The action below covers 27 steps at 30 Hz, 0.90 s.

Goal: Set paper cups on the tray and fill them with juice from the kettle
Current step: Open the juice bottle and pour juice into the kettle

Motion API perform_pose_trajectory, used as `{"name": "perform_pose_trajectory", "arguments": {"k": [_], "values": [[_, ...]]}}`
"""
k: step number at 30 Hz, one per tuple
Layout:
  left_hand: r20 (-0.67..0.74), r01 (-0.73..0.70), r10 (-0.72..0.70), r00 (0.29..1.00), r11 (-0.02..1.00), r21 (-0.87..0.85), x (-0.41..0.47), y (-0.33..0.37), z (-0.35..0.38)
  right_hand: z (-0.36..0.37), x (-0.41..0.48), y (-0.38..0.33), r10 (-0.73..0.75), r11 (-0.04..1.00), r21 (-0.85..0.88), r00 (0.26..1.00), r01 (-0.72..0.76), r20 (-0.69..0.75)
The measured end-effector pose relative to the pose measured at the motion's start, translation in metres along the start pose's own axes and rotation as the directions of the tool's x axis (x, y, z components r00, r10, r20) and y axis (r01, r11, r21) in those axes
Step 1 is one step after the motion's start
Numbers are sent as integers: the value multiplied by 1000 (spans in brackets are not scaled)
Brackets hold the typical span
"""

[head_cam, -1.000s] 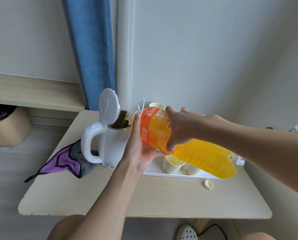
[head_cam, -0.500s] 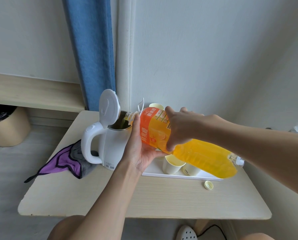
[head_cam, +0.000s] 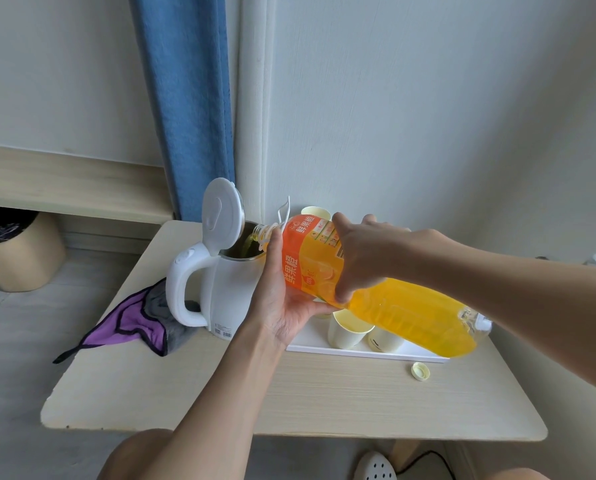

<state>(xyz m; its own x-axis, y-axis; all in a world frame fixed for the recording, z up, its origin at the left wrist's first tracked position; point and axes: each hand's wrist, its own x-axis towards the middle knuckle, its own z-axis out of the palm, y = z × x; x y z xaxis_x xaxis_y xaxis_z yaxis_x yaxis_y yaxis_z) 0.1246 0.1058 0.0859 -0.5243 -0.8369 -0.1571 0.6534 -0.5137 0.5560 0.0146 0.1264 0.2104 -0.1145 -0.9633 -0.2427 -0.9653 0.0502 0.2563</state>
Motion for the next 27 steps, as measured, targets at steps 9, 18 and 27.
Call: {"name": "perform_pose_trajectory", "arguments": {"k": [9, 18, 27], "values": [[0, 0, 0, 1000, 1000, -5, 3, 0, -2, 0, 0, 1, -9, 1000, 5, 1000, 9, -9], [-2, -3, 3, 1000, 1000, -17, 2, 1, 0, -1, 0, 0, 0, 1000, -5, 1000, 0, -15], [-15, -9, 9, 1000, 1000, -13, 0, 2, 2, -2, -1, -1, 5, 1000, -1, 1000, -5, -19]]}}
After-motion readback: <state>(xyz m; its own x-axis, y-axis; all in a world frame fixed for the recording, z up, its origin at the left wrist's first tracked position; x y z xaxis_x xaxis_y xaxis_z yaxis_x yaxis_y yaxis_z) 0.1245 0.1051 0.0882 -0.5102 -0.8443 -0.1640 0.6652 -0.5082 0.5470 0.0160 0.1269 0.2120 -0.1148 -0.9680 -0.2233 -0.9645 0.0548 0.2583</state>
